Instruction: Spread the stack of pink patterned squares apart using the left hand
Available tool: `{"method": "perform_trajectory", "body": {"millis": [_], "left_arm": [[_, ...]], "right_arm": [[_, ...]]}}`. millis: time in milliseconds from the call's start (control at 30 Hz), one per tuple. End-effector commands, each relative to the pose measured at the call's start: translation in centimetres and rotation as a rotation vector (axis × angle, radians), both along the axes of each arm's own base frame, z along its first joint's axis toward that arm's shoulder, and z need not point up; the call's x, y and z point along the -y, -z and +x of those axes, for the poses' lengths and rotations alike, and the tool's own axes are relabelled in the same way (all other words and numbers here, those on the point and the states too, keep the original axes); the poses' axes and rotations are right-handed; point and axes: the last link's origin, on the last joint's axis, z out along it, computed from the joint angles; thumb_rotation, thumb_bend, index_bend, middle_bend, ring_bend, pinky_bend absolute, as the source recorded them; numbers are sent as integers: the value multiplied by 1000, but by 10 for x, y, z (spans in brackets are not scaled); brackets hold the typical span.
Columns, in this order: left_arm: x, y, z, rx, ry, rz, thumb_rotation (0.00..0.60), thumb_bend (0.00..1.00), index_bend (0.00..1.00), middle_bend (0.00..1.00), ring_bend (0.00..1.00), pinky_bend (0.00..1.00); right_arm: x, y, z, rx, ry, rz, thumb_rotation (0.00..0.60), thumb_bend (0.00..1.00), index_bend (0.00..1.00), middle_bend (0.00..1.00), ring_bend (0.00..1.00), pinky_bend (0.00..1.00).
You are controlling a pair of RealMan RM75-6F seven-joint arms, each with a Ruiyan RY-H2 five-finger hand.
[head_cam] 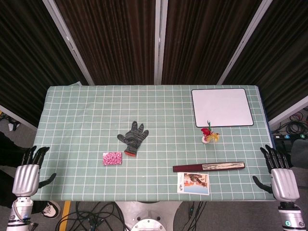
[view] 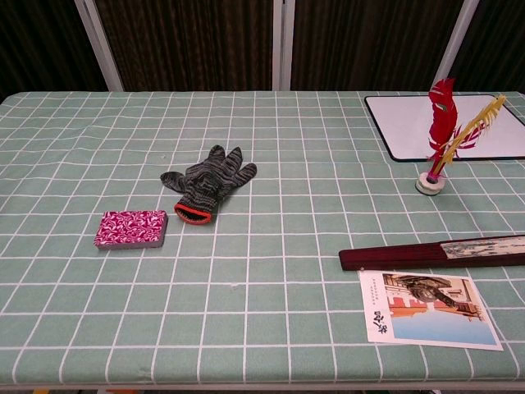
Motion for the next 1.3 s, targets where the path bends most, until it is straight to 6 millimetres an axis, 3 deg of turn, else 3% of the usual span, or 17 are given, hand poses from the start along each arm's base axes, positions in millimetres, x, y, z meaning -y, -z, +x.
{"method": "perform_trajectory", "body": {"millis": [33, 833, 1133, 1300], "left_arm": [[0, 0, 0, 1, 2, -2, 600, 166, 138, 131, 21, 69], [-14, -1, 0, -24, 19, -50, 600, 166, 138, 131, 21, 68], [-35, 12, 25, -17, 94, -101, 600, 165, 138, 131, 22, 78], [-50, 27, 44, -39, 138, -159, 600, 166, 138, 131, 22, 82]], "right_arm": [[2, -2, 0, 11, 3, 3, 600, 113, 0, 0, 0, 0], [10, -11, 3, 34, 15, 8, 600, 115, 0, 0, 0, 0], [14, -6, 0, 35, 38, 29, 600, 114, 0, 0, 0, 0], [19, -14, 3, 23, 26, 1, 600, 115, 0, 0, 0, 0]]}}
